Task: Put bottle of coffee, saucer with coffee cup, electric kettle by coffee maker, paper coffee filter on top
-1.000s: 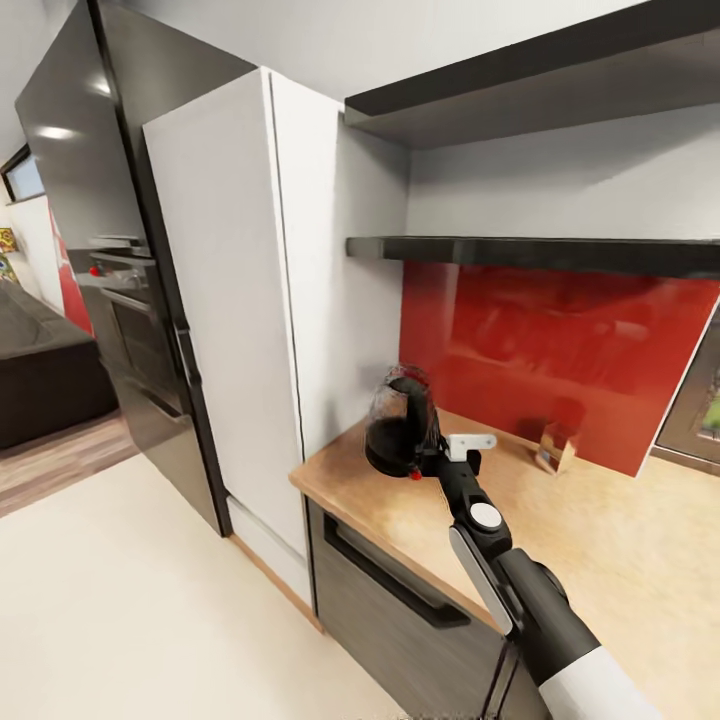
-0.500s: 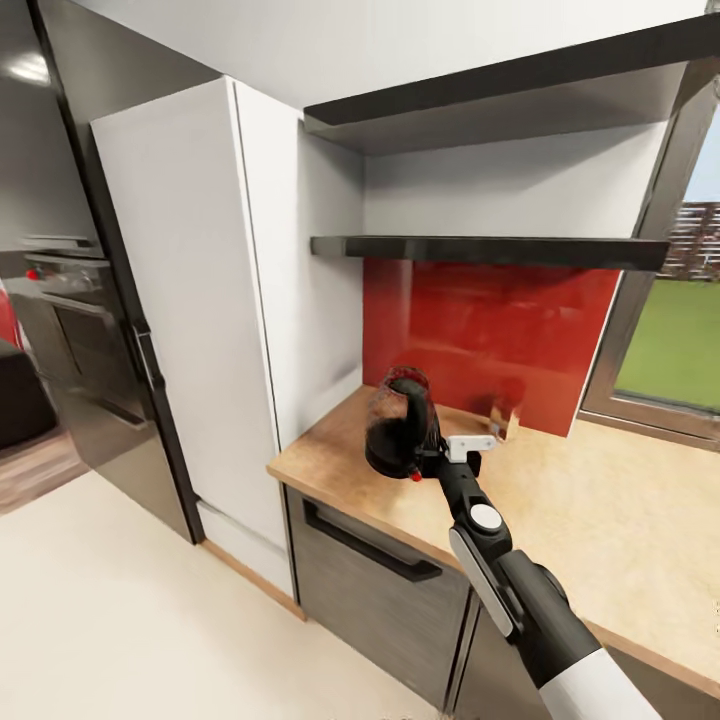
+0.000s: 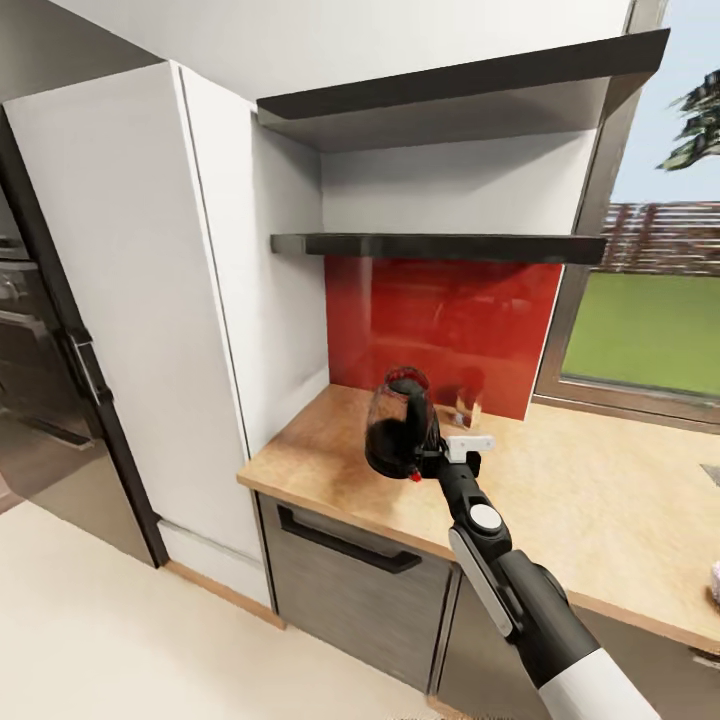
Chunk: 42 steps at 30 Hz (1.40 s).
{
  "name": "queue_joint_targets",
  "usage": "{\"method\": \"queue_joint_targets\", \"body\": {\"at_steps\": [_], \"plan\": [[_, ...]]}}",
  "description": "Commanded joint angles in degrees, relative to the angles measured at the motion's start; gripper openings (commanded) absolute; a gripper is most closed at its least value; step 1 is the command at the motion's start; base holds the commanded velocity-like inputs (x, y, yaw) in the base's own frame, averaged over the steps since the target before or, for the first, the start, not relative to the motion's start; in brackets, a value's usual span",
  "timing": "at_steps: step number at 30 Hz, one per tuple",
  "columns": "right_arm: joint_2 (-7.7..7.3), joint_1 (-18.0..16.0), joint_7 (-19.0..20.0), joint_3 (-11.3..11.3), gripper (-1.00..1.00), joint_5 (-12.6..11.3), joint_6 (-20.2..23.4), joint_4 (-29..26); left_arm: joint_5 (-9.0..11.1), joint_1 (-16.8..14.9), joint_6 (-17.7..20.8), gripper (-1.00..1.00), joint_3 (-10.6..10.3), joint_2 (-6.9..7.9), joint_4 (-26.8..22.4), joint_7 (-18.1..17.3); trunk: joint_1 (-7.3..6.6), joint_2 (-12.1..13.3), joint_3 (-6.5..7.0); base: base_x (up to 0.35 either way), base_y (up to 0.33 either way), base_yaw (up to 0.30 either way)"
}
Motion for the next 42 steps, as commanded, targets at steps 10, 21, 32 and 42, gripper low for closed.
{"method": "queue_joint_targets", "body": {"at_steps": [10, 21, 32, 42], "plan": [[-0.06, -0.10, -0.52, 0.23, -1.00, -0.14, 0.27, -0.10, 0.67, -0.06, -0.18, 1.00, -0.28, -0.02, 0.15, -0.46, 0.02, -0.10, -0.38, 0.000, 0.302, -0.295], [-0.06, -0.10, -0.52, 0.23, -1.00, -0.23, 0.21, -0.19, 0.67, -0.06, -0.18, 1.00, -0.28, 0.00, 0.15, -0.46, 0.02, -0.10, -0.57, 0.000, 0.063, -0.293], [-0.06, -0.10, -0.52, 0.23, -1.00, -0.22, 0.18, -0.11, 0.67, -0.06, -0.18, 1.00, -0.28, -0.02, 0.15, -0.46, 0.02, -0.10, -0.58, 0.000, 0.000, -0.293], [-0.06, -0.10, -0.52, 0.23, -1.00, -0.22, 0.18, -0.10, 0.67, -0.06, -0.18, 1.00, -0.28, -0.05, 0.15, -0.46, 0.02, -0.10, -0.58, 0.000, 0.000, -0.293]]}}
